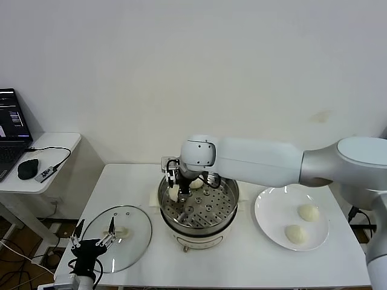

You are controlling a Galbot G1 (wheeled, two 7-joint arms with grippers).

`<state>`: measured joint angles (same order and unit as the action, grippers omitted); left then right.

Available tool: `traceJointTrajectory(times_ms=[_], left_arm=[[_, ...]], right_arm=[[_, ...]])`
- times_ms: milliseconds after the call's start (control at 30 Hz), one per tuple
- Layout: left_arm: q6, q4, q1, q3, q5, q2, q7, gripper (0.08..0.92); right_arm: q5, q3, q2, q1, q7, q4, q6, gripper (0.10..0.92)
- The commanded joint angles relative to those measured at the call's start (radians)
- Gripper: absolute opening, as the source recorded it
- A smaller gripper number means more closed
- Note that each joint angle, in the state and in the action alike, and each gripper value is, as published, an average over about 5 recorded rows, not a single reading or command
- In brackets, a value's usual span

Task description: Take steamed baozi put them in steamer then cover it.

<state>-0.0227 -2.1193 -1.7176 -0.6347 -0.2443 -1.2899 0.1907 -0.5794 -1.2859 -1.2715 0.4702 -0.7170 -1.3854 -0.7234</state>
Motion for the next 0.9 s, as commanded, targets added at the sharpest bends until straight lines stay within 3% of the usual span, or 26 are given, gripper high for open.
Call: traceJointTrajectory(times_ms=[33,300,567,900], left_arm=[[0.0,-0.001,0.001,0.003,0.001,-0.001,0.0,0.823],[-0.001,-0.003,0.001,0.009,0.005,-0.003,0.0,0.823],[-0.004,-0.006,0.002,0.013,0.008,0.004,-0.001,0.823],[-0.006,-0.002,0.008,0.019,0.01,0.018,-0.001,0.823]], right_arm=[[0.02,-0.007,-0.02,-0.01,-0.031,0.007,-0.007,0.577],[0.042,-0.002,-0.018,-0.016,-0.041,0.007,-0.006,0.589],[0.027,0.026,0.032,0.03,-0.075,-0.034,-0.003,0.783],[0.131,0.02,0.318,0.184,-0.264,-0.224,0.123,0.823]])
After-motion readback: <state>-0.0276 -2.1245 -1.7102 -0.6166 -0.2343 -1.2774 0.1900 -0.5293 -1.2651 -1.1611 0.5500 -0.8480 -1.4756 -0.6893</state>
